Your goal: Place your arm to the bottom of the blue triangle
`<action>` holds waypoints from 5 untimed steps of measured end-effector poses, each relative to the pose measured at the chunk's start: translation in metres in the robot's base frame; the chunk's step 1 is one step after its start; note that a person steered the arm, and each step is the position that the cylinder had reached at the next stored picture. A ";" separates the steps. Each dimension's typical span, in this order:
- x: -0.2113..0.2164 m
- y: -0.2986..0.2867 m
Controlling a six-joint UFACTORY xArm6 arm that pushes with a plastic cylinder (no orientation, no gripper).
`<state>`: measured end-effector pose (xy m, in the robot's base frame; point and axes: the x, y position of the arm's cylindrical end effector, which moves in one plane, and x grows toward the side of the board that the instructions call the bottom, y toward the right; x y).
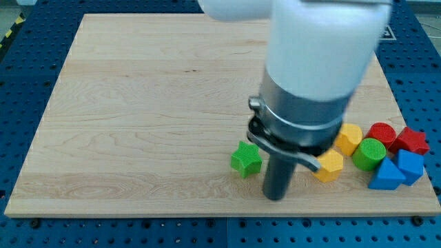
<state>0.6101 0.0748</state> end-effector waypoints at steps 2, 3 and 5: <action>0.002 0.023; 0.002 0.061; 0.003 0.132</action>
<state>0.6127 0.2070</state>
